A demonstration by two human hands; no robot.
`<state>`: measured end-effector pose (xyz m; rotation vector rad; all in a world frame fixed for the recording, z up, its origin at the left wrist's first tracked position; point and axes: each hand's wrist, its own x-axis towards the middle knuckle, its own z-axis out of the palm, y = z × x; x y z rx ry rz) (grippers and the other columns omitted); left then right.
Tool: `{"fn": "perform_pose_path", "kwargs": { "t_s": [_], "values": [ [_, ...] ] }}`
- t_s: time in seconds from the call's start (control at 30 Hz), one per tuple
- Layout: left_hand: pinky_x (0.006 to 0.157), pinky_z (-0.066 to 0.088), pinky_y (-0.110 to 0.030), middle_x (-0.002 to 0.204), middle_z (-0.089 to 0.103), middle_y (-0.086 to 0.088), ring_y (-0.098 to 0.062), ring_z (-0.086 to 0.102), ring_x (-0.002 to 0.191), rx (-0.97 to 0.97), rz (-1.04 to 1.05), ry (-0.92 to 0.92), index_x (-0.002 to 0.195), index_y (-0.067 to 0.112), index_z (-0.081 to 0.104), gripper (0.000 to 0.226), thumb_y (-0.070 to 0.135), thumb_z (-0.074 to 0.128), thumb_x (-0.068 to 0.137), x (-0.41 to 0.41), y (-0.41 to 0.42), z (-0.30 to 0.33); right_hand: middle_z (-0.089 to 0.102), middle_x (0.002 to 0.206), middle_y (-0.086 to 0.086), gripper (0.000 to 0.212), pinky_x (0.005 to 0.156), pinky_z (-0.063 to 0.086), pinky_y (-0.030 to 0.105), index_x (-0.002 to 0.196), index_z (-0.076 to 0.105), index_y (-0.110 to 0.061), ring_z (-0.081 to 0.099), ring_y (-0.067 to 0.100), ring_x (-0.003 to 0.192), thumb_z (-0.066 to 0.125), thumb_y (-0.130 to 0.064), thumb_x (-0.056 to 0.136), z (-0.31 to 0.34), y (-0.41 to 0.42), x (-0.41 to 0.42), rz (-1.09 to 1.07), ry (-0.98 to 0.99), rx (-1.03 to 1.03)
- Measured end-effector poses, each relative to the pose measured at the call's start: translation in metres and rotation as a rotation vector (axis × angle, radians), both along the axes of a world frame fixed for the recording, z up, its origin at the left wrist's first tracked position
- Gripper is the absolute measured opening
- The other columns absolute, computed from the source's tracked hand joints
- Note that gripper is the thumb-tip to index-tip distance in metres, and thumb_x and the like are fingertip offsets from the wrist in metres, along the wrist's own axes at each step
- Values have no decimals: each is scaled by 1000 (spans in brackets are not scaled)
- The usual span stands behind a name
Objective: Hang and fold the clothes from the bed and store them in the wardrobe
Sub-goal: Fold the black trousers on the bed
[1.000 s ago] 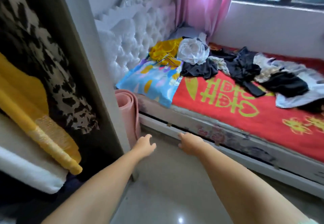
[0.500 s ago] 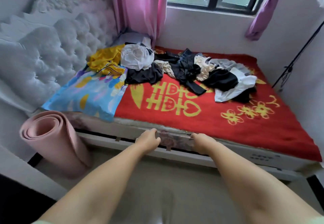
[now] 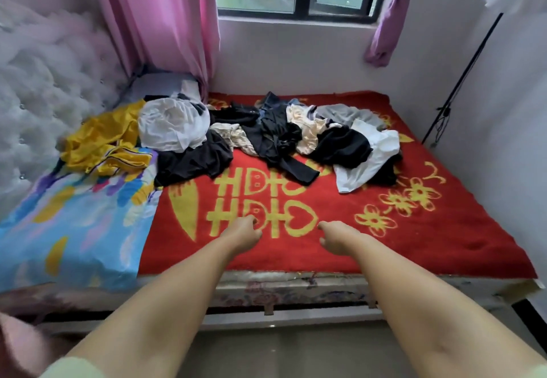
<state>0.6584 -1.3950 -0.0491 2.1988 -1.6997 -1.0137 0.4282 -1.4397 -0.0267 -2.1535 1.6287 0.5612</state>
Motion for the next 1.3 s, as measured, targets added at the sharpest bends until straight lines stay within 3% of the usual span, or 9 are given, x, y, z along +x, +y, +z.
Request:
{"fn": "perform_pose_path", "kwargs": {
  "t_s": [0.07,0.17,0.4,0.6,0.8,0.93,1.07,1.2,1.3],
  "values": [
    [46,34,-24,102,60,-6,-12,47,57,-14,-33,-20,143,10,38,45,25,41,100,13,-45,5,43,146,12,49,98,45,37,150,29,-14,48,29,126,38,-24,102,-1,-36,10,-54,-79,-31],
    [48,38,-25,111,59,-7,-13,52,62,20,-92,-88,141,10,40,44,25,41,100,21,-81,0,46,141,12,48,91,46,37,148,32,-15,50,30,122,41,-24,101,-13,-58,20,-38,-90,2],
    [54,43,-27,127,55,-6,-16,58,76,34,-221,-188,137,14,44,40,27,41,99,19,-166,-25,46,144,13,49,100,44,37,147,34,-13,48,30,127,41,-21,99,-50,-140,11,-56,3,93],
    [72,50,-33,140,45,-9,-23,58,101,90,-108,-211,144,13,37,47,27,41,99,33,-256,-55,47,141,11,44,99,45,38,144,37,-12,49,30,125,39,-19,100,-81,-257,20,25,-18,117],
    [99,42,-45,148,32,-12,-30,35,134,166,-43,-249,148,17,29,52,30,40,99,20,-341,-110,54,130,10,37,89,49,38,135,47,-11,54,28,115,38,-18,100,-124,-379,34,84,-73,86],
    [103,40,-46,147,33,-10,-29,36,133,219,-90,-246,148,17,28,51,32,38,100,23,-387,-166,54,123,10,33,80,51,38,129,50,-9,57,28,103,37,-16,100,-173,-434,56,32,-149,26],
    [104,38,-45,148,33,-13,-30,34,134,215,-115,-284,149,16,26,52,32,37,101,34,-428,-225,49,130,7,32,88,48,41,129,51,-12,52,28,110,41,-18,99,-220,-470,82,52,-190,-29],
    [118,2,-53,162,-12,-7,-24,-10,149,284,-148,-247,153,25,-10,69,48,29,101,42,-458,-305,33,151,9,49,101,37,44,144,38,-13,36,30,133,49,-16,97,-273,-516,105,12,-259,-186],
    [108,-22,-56,143,-51,0,-20,-42,136,295,-221,-291,136,33,-41,82,66,22,94,41,-444,-350,23,156,11,69,107,33,48,153,18,-19,28,30,140,55,-24,95,-300,-545,124,-124,-242,-180]
  ]
}}
